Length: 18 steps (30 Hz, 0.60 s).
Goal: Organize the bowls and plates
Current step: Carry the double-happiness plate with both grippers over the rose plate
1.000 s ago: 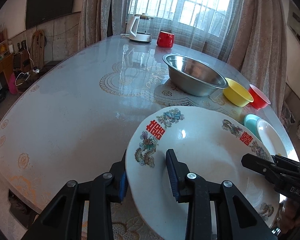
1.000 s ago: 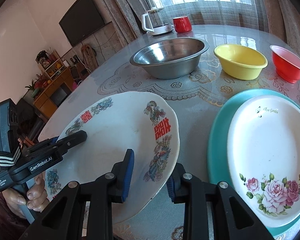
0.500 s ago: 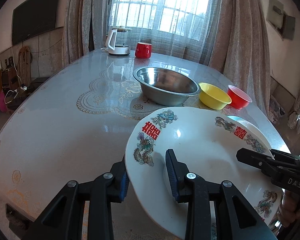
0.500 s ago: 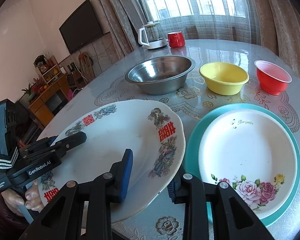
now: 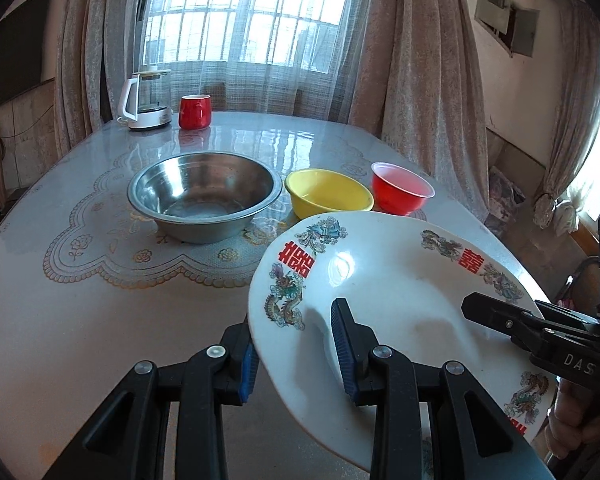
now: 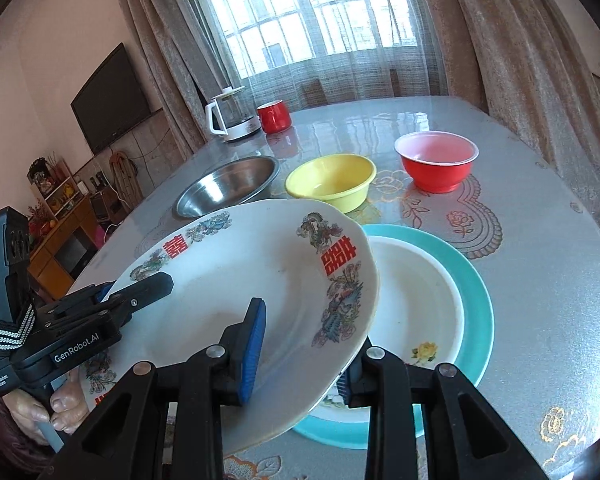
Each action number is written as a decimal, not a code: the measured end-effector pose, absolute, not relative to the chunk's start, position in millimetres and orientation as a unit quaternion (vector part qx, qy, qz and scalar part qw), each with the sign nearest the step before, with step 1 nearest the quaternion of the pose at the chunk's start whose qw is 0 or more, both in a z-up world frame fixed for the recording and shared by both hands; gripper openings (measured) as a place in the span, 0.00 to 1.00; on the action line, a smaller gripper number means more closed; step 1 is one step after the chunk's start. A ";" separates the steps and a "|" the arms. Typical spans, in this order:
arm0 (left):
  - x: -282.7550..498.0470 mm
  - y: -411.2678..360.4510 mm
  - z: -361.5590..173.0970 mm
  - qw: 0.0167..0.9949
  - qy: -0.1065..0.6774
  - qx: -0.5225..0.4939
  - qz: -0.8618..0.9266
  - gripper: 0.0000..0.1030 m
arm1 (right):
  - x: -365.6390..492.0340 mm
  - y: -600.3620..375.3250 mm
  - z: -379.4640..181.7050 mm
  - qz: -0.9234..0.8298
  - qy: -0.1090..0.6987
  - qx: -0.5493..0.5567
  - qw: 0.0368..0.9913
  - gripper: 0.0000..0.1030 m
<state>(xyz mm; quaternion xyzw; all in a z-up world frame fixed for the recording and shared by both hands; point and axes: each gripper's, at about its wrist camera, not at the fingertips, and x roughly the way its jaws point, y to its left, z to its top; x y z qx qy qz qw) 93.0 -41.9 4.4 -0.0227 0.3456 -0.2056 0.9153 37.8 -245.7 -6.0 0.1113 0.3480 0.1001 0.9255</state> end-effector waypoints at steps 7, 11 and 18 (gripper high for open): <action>114.6 -84.3 2.1 0.904 0.357 -0.018 -0.235 0.32 | 43.8 -282.0 -15.0 0.057 0.360 0.131 0.922 0.30; 122.5 -97.3 -0.8 0.901 0.360 -0.009 -0.241 0.32 | 49.9 -292.5 -21.0 0.041 0.365 0.129 0.921 0.30; 126.6 -106.9 -13.5 0.895 0.373 0.000 -0.243 0.32 | 52.4 -298.6 -27.7 0.024 0.370 0.116 0.921 0.30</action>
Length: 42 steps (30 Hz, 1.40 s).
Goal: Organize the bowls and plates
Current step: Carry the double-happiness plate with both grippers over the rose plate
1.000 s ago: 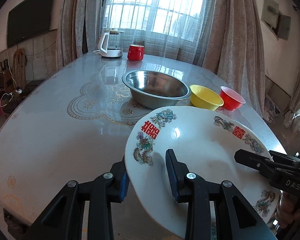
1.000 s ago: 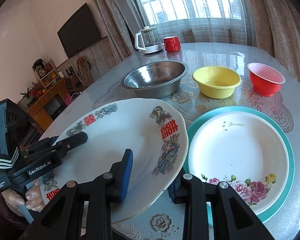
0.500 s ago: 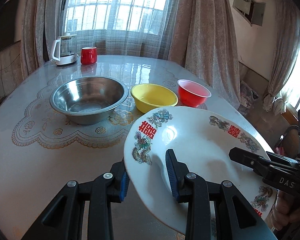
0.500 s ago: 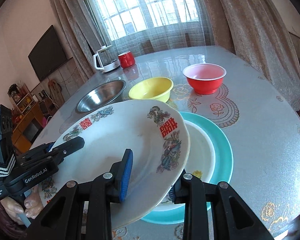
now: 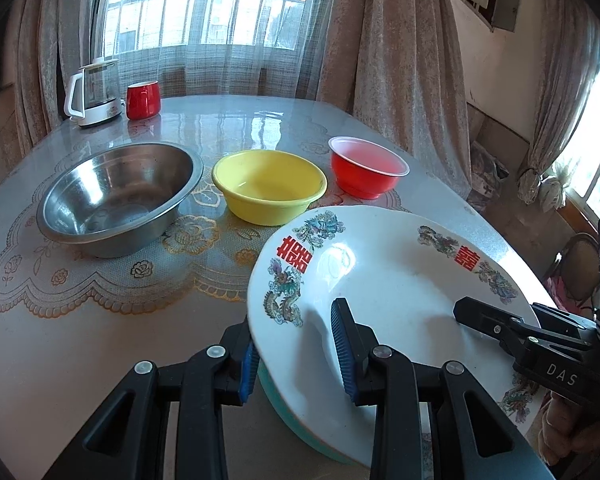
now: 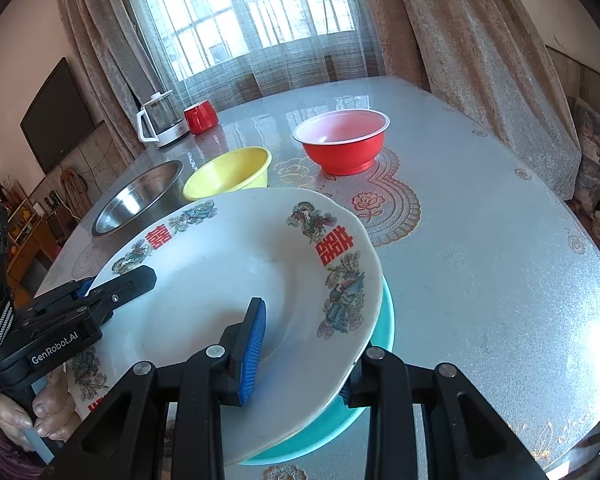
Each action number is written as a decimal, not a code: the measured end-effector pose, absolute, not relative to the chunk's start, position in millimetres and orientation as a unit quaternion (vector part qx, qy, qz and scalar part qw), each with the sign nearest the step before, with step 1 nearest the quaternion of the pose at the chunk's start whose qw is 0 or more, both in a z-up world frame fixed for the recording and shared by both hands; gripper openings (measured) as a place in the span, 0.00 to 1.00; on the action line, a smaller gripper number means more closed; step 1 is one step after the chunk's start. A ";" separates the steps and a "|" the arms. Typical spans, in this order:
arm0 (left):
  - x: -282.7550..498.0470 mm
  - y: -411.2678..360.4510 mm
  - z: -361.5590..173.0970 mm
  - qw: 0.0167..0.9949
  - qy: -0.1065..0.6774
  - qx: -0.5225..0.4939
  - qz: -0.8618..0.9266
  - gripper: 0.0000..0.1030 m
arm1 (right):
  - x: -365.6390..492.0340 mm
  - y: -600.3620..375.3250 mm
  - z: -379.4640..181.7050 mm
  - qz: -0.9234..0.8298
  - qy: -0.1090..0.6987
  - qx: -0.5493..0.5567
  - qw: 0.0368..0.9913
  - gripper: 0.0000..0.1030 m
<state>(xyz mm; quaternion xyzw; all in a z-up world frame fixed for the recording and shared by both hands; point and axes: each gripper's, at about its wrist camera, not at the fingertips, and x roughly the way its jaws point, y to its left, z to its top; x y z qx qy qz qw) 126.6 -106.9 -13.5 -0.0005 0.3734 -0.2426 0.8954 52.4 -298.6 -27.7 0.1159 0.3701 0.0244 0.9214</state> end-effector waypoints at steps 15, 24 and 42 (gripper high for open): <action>116.5 -106.5 -27.8 0.891 0.387 0.003 -0.236 0.32 | 46.4 -301.1 -39.8 0.015 0.388 0.108 0.915 0.32; 109.9 -109.1 -25.5 0.899 0.377 0.022 -0.219 0.33 | 40.9 -301.2 -38.0 0.008 0.383 0.096 0.919 0.32; 89.4 -97.0 -17.5 0.906 0.367 0.011 -0.212 0.33 | 17.5 -306.1 -31.5 0.007 0.357 0.126 0.926 0.26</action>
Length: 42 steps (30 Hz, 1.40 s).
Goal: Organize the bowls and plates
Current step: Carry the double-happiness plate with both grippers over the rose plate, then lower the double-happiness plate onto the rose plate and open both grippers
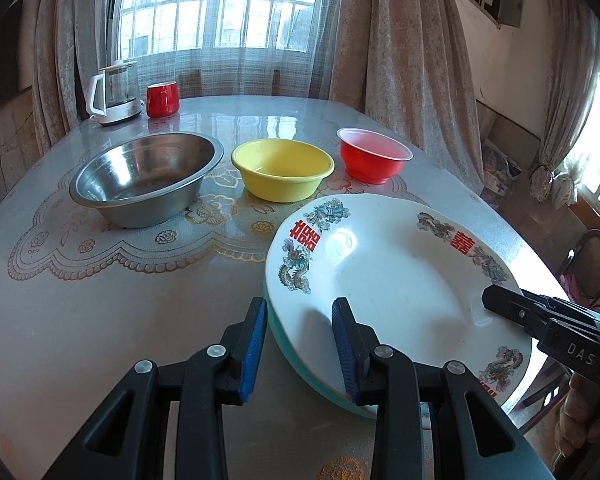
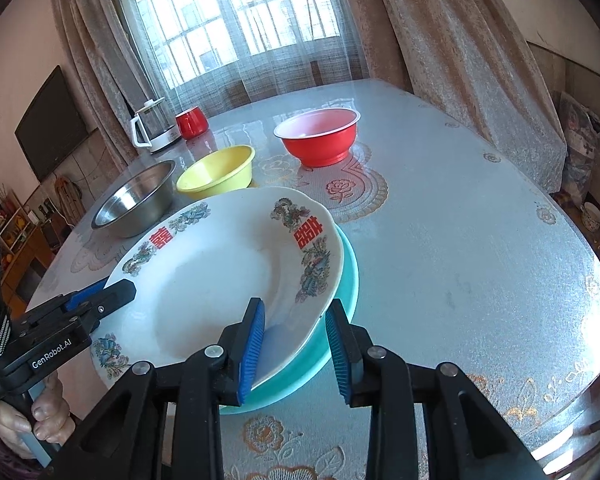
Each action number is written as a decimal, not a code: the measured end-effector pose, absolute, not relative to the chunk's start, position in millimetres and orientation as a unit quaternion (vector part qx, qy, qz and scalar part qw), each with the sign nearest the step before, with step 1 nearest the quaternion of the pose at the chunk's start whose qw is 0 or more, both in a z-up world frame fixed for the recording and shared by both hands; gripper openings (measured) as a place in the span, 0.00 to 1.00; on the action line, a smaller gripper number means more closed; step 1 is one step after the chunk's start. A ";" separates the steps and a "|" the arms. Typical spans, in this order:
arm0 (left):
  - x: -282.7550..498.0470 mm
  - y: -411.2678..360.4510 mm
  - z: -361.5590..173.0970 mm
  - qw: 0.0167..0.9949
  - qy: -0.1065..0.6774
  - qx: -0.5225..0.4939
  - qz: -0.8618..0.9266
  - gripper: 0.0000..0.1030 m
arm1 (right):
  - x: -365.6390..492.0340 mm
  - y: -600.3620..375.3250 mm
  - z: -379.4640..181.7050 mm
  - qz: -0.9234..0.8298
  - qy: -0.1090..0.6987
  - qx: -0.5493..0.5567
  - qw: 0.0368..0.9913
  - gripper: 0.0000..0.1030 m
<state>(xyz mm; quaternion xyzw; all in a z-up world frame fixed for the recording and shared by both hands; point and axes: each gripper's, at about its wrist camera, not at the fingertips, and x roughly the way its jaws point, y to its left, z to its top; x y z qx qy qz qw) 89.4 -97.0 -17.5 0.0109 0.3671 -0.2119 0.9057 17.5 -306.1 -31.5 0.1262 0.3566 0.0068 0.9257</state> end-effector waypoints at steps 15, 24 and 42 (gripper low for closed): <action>91.3 -102.7 -20.7 0.903 0.379 0.014 -0.203 0.36 | 22.5 -309.2 -38.8 0.017 0.352 0.141 0.925 0.26; 94.8 -100.8 -22.2 0.899 0.389 0.005 -0.202 0.39 | 17.1 -312.2 -25.6 0.013 0.358 0.124 0.925 0.31; 94.6 -101.8 -22.7 0.904 0.389 -0.004 -0.179 0.40 | 5.7 -274.4 -1.2 0.042 0.341 0.052 0.938 0.33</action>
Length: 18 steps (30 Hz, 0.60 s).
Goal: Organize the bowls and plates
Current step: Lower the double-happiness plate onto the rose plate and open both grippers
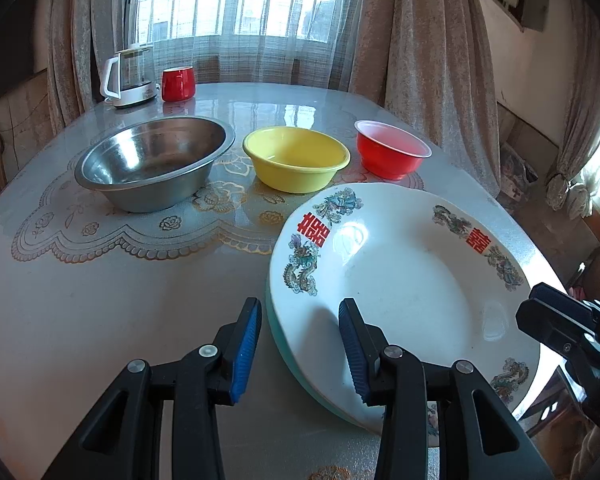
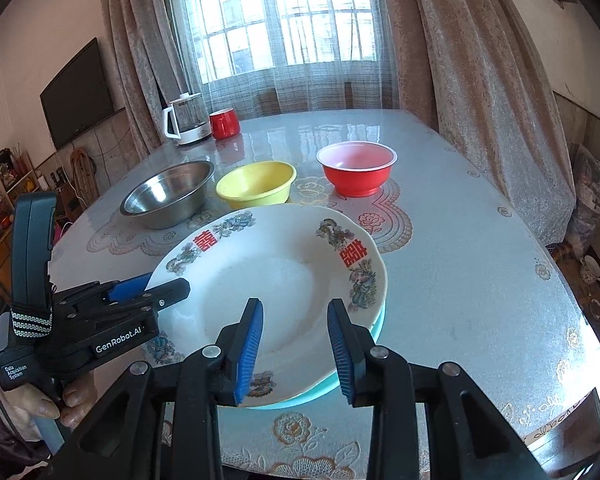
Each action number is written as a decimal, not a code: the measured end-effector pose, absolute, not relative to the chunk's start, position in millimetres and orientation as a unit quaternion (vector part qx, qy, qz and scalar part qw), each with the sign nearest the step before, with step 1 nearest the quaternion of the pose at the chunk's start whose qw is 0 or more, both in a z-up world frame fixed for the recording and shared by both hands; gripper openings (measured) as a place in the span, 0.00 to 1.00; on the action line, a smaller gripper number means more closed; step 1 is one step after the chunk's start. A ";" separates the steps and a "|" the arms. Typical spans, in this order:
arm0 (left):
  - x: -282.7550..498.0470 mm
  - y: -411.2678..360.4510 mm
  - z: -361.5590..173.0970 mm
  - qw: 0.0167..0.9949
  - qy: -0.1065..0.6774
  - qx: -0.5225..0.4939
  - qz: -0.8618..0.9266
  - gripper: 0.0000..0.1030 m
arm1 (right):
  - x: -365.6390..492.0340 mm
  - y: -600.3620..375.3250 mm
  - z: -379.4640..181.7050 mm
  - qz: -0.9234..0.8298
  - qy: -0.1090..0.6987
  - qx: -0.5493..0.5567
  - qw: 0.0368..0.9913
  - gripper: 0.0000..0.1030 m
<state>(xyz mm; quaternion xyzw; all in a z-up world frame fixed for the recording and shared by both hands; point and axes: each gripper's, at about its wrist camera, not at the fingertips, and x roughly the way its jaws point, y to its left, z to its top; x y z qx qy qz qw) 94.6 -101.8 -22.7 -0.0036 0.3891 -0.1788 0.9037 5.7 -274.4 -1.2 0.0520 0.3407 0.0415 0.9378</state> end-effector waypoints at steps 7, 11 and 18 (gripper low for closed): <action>96.7 -99.2 -21.7 0.904 0.389 -0.011 -0.174 0.41 | 7.7 -262.8 -1.7 0.053 0.343 0.044 0.937 0.33; 97.9 -91.2 -17.0 0.910 0.379 -0.020 -0.167 0.41 | 11.3 -263.5 -6.3 0.054 0.351 0.057 0.933 0.33; 98.5 -67.5 -11.1 0.920 0.360 -0.035 -0.149 0.41 | 20.1 -261.1 -9.4 0.054 0.353 0.093 0.930 0.33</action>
